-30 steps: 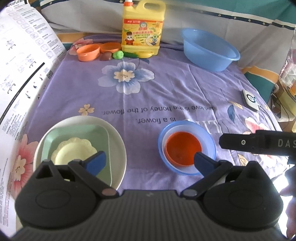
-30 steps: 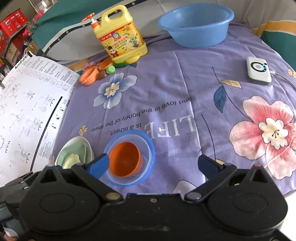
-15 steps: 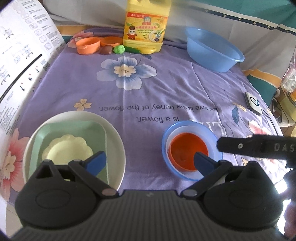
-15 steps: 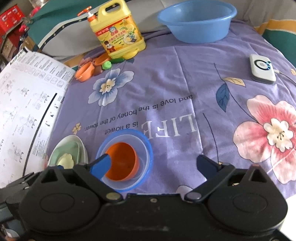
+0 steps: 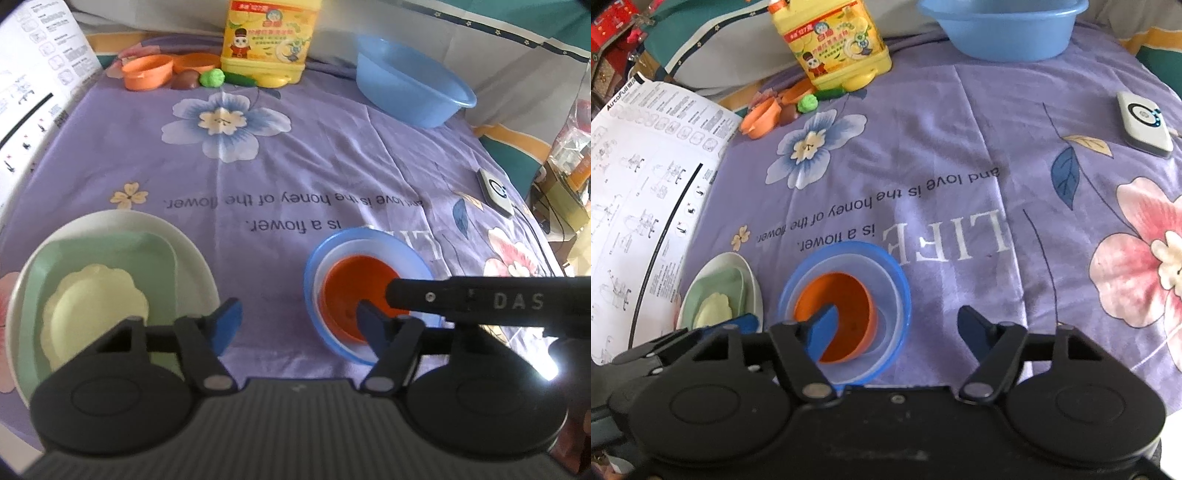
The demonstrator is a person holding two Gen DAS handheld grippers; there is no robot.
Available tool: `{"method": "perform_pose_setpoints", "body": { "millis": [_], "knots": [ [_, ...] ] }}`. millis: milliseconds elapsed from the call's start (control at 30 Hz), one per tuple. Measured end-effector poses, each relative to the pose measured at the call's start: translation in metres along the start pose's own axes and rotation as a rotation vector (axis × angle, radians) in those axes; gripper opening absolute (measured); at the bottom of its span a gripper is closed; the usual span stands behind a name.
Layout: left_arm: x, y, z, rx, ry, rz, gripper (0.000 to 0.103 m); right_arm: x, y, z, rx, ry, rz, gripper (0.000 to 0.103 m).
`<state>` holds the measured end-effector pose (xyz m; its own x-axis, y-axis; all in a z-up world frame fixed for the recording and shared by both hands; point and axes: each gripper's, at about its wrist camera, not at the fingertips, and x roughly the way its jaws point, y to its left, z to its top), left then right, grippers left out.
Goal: Organize plates and bowls
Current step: 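Close both tools on the blue bowl rim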
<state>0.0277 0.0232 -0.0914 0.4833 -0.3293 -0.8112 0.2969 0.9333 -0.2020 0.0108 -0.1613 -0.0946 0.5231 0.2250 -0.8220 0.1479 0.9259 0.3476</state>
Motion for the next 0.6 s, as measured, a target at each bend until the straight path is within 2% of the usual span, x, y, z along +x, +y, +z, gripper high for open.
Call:
{"method": "perform_pose_setpoints", "body": {
  "millis": [133, 200, 300, 600],
  "knots": [
    [0.002, -0.004, 0.001, 0.015, 0.0, -0.012, 0.043, 0.005, 0.002, 0.001, -0.002, 0.01, 0.006, 0.052],
    [0.004, -0.005, 0.0, 0.018, 0.008, -0.025, 0.038, 0.007, 0.005, 0.002, -0.014, 0.013, 0.007, 0.04],
    [0.008, -0.007, -0.001, 0.017, 0.027, -0.043, 0.029, 0.011, 0.01, 0.001, -0.034, 0.021, 0.003, 0.032],
    [0.009, -0.012, 0.0, 0.043, 0.043, -0.027, 0.026, 0.012, 0.015, 0.001, -0.072, 0.013, -0.023, 0.03]
  ]
}}
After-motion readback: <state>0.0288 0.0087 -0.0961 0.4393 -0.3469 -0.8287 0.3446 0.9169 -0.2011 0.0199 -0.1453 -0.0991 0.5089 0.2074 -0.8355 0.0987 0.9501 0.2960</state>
